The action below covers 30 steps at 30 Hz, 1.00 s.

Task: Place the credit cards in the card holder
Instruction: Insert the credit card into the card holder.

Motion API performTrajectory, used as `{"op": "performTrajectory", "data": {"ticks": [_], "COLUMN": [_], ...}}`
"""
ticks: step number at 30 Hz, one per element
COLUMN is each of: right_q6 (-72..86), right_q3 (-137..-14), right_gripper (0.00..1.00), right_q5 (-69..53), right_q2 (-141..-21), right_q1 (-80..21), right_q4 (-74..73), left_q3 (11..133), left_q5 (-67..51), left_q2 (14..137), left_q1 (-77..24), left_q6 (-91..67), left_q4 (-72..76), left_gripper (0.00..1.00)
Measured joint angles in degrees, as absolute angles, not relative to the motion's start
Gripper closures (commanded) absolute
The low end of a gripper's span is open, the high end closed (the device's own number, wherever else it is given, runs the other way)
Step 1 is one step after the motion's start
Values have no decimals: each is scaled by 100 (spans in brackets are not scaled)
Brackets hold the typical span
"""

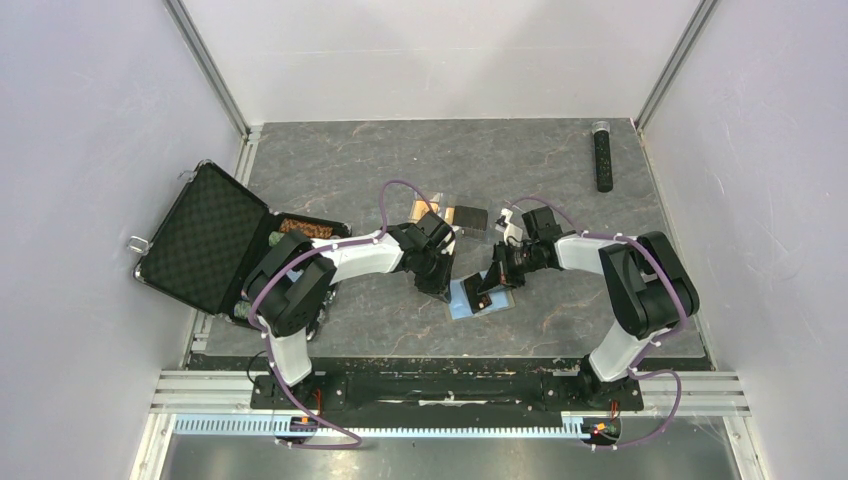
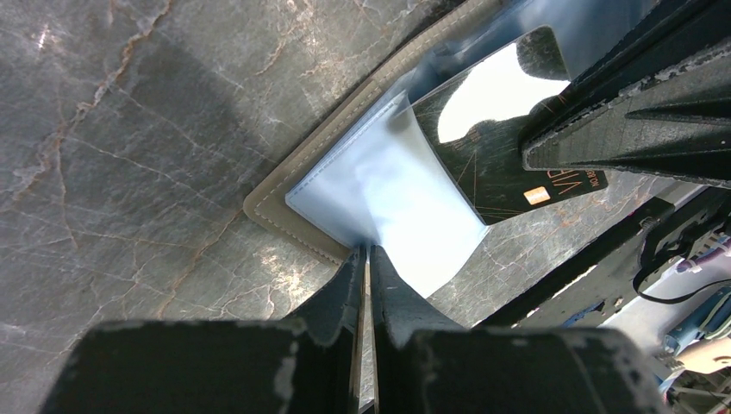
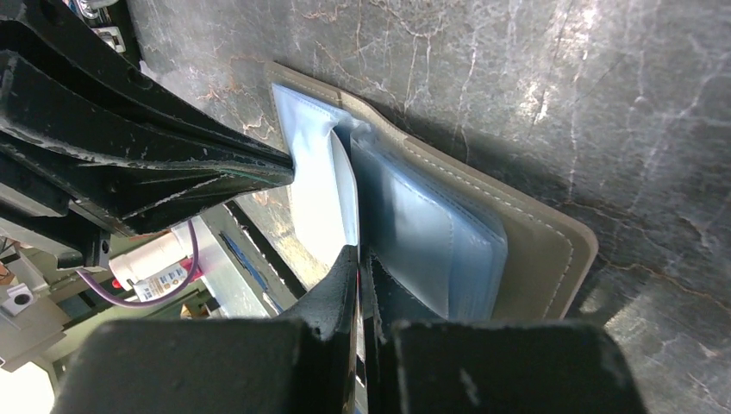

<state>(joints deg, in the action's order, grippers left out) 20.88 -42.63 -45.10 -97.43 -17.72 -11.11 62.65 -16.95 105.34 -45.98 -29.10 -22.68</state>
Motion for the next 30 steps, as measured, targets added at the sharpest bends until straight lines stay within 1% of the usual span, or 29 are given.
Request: {"op": "performTrajectory", "data": {"ticks": [30], "right_q6": [1997], "right_q3": [-4239], "right_gripper": [100], "right_q5": [-4023], "right_q2": [-9526], "right_q1": [-1903], "right_q4": [-1070], "left_q3": [6276], "left_q5": [-1682], "left_q2": [10538], "left_q1": [-4600], "left_q6": [-2910], "left_q4": [-2279], "left_gripper": [90]}}
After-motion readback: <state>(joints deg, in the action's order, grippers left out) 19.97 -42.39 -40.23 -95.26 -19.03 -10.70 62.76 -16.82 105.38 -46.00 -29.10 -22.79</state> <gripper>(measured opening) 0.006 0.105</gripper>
